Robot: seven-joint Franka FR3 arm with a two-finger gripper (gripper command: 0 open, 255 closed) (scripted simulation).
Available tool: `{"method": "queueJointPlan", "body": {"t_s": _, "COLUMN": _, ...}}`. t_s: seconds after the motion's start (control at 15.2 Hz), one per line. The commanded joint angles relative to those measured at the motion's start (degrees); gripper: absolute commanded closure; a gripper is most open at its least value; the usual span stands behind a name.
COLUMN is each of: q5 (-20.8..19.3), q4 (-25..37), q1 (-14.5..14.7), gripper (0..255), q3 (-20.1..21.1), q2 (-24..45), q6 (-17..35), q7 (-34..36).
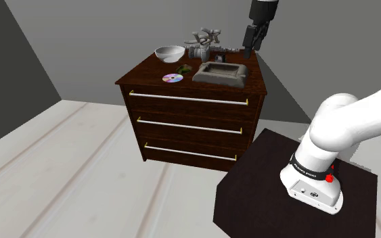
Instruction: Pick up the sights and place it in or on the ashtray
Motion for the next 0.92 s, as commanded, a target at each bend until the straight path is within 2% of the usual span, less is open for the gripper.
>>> {"method": "queueJointPlan", "body": {"t_s": 0.0, "q5": 0.00, "q4": 0.00, "q1": 0.00, "gripper": 0, "q3": 0.00, "q2": 0.00, "q6": 0.00, "q7": 0.00}}
{"method": "queueJointPlan", "body": {"t_s": 0.4, "q5": 0.57, "q4": 5.13, "q1": -4.47, "gripper": 0, "q3": 1.10, "q2": 12.47, "q6": 6.93, "q7": 10.07}}
{"method": "queueJointPlan", "body": {"t_s": 0.86, "q5": 0.32, "q4": 13.61, "q1": -9.08, "gripper": 0, "q3": 1.07, "q2": 26.72, "q6": 12.16, "q7": 21.28}}
